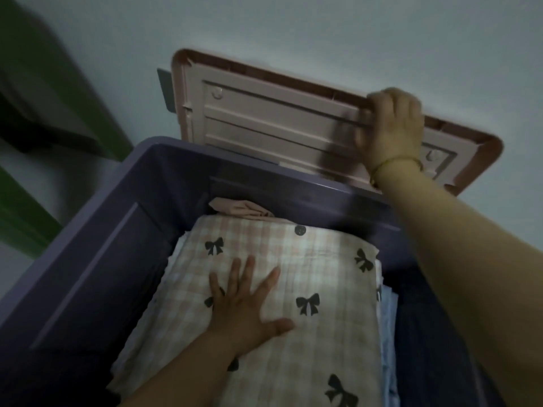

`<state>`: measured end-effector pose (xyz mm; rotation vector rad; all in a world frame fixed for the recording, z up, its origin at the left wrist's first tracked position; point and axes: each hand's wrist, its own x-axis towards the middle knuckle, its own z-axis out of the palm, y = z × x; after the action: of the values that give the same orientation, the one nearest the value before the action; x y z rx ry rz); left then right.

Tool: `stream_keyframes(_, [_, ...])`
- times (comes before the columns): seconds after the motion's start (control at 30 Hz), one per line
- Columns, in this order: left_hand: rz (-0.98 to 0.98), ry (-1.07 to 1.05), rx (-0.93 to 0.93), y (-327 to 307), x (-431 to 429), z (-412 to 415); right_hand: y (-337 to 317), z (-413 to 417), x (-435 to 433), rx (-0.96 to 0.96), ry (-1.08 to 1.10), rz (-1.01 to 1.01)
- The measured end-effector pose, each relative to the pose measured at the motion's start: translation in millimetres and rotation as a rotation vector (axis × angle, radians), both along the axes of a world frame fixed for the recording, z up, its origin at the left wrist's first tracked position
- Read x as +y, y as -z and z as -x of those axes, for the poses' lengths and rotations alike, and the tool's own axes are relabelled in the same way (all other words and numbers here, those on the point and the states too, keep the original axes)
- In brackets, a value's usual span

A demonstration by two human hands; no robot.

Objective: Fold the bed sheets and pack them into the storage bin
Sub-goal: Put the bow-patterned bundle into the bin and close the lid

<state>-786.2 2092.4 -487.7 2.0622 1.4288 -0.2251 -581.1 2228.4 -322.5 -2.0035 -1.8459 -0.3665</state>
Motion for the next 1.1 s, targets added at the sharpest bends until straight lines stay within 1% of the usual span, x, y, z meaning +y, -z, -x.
stream_keyframes(0.07, [0.004,0.006,0.012,4.5,0.7,-0.4,0.3,-12.4,17.5,-0.083,0.021,0.126])
stream_keyframes(0.1, [0.002,-0.002,0.005,7.6,1.4,-0.9,1.2,-16.0,23.2,-0.114,0.025,0.156])
stream_keyframes(0.2, [0.018,0.003,0.007,8.8,3.3,-2.0,-2.3,-17.9,30.7,-0.175,0.074,0.176])
stream_keyframes(0.3, [0.037,0.009,0.015,9.4,6.1,-0.9,-13.7,-12.8,40.8,-0.187,0.124,0.242])
stream_keyframes(0.4, [0.036,0.011,0.014,11.0,7.4,-0.8,-23.1,-12.8,48.9,-0.391,0.150,0.289])
stream_keyframes(0.47, [0.036,0.005,0.013,12.0,7.5,-1.3,-31.2,-12.3,48.6,-0.491,0.115,0.335])
stream_keyframes(0.53, [0.035,0.004,0.013,12.9,6.8,-1.4,-37.6,-11.7,44.2,-0.464,0.051,0.414])
stream_keyframes(0.63, [0.031,-0.003,0.013,14.3,6.4,-1.7,-41.0,-9.6,33.2,-0.191,-0.009,0.503])
stream_keyframes(0.67, [0.030,-0.008,0.014,14.5,7.1,-1.8,-40.5,-8.6,28.6,-0.127,-0.024,0.499])
stream_keyframes(0.73, [0.028,-0.014,0.014,14.9,7.4,-2.3,-40.5,-6.9,18.0,-0.093,-0.038,0.470])
stream_keyframes(0.87, [0.030,-0.021,0.021,11.3,6.6,-2.4,-54.7,-3.4,-3.2,-0.147,-0.055,0.347])
stream_keyframes(1.0, [0.012,-0.031,-0.004,8.0,5.3,-0.9,-88.6,1.1,-27.4,-0.199,-0.062,0.203])
stream_keyframes(1.1, [0.007,-0.029,0.010,9.2,5.4,-2.1,-110.7,8.5,-46.1,-0.233,-0.069,0.100])
